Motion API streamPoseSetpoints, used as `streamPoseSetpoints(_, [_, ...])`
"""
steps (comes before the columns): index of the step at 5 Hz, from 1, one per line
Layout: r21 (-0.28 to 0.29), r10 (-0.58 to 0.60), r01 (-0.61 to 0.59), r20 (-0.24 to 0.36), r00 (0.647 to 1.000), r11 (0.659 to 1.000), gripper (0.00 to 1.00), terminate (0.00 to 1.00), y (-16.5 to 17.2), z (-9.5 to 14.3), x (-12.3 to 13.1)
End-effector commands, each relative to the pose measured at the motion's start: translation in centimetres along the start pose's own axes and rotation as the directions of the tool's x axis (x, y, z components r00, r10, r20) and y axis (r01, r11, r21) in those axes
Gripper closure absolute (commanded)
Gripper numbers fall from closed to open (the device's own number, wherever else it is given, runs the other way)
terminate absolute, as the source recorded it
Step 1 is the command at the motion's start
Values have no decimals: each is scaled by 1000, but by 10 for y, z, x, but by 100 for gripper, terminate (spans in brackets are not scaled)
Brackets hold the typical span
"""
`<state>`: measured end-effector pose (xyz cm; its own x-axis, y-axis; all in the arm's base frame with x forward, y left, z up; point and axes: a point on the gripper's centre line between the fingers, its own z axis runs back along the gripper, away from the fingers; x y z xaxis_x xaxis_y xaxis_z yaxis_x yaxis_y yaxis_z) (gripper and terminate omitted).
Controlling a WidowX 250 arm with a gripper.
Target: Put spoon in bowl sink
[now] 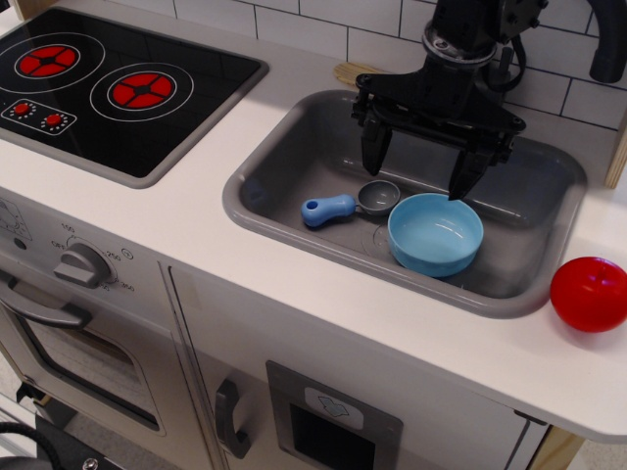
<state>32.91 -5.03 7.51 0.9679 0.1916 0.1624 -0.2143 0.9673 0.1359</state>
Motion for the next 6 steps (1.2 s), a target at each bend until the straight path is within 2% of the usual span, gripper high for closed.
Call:
streamPoseSetpoints(1, [0, 0, 0, 0, 1000, 1000, 0, 0, 0, 0, 0])
streamPoseSetpoints(2, [15, -74, 73, 72, 995, 997, 0, 0, 39, 1, 4])
streamPoseSetpoints(3, [-6, -168, 169, 81, 983, 986, 0, 0, 70, -9, 9])
streamPoseSetpoints(4, [-66, -310, 315, 74, 948, 947, 0, 0, 87, -22, 15])
streamPoseSetpoints(5, [-81, -398, 405, 83, 913, 911, 0, 0, 91, -37, 20])
streamPoseSetpoints(6, [-112, -442, 448, 74, 894, 887, 0, 0, 84, -47, 25])
